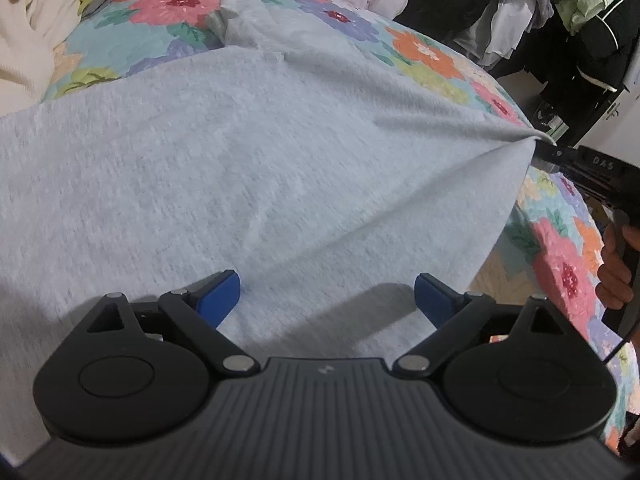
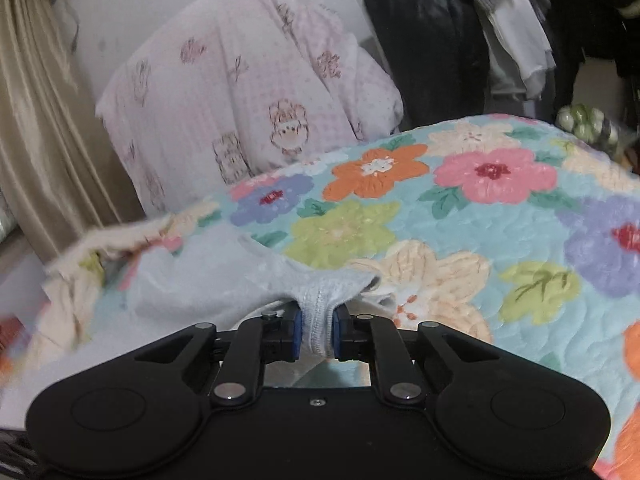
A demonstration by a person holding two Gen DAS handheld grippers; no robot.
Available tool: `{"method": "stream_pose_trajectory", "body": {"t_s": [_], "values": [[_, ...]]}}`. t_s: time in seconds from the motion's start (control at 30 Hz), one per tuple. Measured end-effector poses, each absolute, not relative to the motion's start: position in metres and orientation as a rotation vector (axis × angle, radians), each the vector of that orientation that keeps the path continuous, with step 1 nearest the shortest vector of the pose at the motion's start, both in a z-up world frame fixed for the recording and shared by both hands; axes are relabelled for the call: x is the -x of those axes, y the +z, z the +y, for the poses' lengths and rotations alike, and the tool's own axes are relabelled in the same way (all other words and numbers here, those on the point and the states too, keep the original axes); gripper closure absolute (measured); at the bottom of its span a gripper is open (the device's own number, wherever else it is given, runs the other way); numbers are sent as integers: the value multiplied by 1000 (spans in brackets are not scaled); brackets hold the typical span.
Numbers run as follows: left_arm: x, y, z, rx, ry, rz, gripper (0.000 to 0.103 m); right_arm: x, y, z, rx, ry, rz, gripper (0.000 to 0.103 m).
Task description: Fold clothes
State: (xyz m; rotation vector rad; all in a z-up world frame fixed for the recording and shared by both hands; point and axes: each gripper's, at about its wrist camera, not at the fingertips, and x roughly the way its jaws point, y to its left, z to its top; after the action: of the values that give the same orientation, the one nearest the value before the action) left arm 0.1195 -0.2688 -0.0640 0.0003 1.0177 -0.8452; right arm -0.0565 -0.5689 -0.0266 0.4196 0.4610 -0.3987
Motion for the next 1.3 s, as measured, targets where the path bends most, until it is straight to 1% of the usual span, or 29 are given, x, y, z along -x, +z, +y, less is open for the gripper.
{"method": "stream_pose_trajectory", "body": {"t_s": [0.1, 0.17, 0.3, 0.43, 0.47, 0.5, 0.73, 0.8, 0.87, 0.97, 1.0, 1.03, 1.1, 1.2, 1.27, 1.3], "values": [[-120, -64, -269, 5, -851, 1021, 6, 50, -21, -557, -311, -412, 495, 87], [-121, -64, -268, 12, -853, 1023, 6, 47, -26, -557, -271, -439, 537, 86], [-123, -63, -266, 35, -856, 1033, 6, 39, -39, -557, -194, -494, 622, 86], [-126, -63, -263, 60, -864, 1044, 6, 43, -39, -563, -260, -515, 605, 84], [-127, -63, -263, 65, -866, 1046, 6, 42, -40, -567, -280, -530, 615, 81], [-128, -63, -263, 70, -868, 1049, 6, 41, -42, -571, -300, -545, 625, 76], [-131, -62, -259, 106, -870, 1073, 7, 50, -59, -596, -410, -726, 698, 77], [-132, -62, -259, 113, -870, 1079, 7, 56, -57, -600, -451, -695, 693, 76], [-133, -61, -259, 111, -869, 1081, 7, 61, -54, -600, -502, -638, 680, 70], [-132, -60, -260, 107, -866, 1084, 7, 68, -57, -598, -629, -559, 630, 65], [-132, -59, -260, 108, -866, 1084, 7, 71, -59, -599, -688, -545, 609, 59], [-132, -58, -259, 111, -866, 1084, 8, 75, -62, -601, -749, -534, 587, 57], [-132, -56, -258, 116, -865, 1081, 9, 81, -67, -605, -827, -519, 542, 56], [-132, -53, -254, 134, -864, 1076, 9, 82, -69, -607, -852, -499, 519, 53], [-135, -54, -252, 138, -863, 1078, 9, 81, -70, -607, -859, -480, 508, 45], [-136, -55, -252, 139, -863, 1079, 9, 79, -71, -607, -862, -463, 507, 37]]}}
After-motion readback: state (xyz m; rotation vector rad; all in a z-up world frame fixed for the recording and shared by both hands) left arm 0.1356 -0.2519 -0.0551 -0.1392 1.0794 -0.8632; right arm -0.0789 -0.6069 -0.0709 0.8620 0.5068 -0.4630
